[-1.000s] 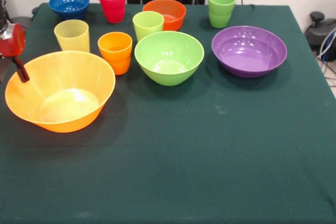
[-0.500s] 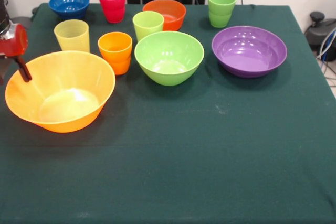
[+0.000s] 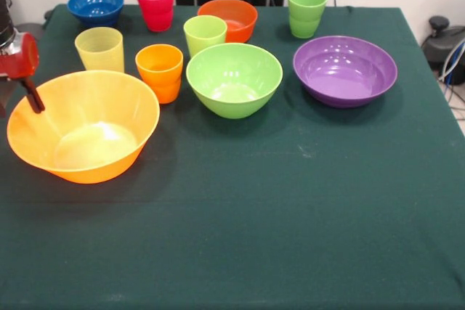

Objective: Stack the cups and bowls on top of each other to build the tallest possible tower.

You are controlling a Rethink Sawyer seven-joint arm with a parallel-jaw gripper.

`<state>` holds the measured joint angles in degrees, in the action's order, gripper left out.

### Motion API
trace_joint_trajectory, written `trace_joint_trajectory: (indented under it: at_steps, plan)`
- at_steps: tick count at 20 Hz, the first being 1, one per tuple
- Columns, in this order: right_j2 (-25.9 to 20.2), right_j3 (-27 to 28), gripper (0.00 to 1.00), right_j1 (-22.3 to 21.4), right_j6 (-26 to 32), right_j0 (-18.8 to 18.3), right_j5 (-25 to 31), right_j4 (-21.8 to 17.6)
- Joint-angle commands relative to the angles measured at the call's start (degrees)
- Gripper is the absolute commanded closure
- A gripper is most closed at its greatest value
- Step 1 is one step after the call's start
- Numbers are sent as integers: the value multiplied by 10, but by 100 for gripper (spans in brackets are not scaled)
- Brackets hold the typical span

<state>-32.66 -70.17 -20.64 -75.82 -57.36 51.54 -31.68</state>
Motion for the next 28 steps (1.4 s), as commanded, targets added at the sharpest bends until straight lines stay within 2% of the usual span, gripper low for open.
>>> trace_joint_trajectory:
  at_steps: [1, 6, 21, 28]
  plan:
    - [-10, -35, 100, 13, 113, 1, -36, -38]
    - [-13, -38, 100, 12, 122, -1, -40, -41]
    - [-9, -46, 100, 4, 99, 1, -41, -35]
    - [-9, -62, 100, -41, 69, 16, -58, -36]
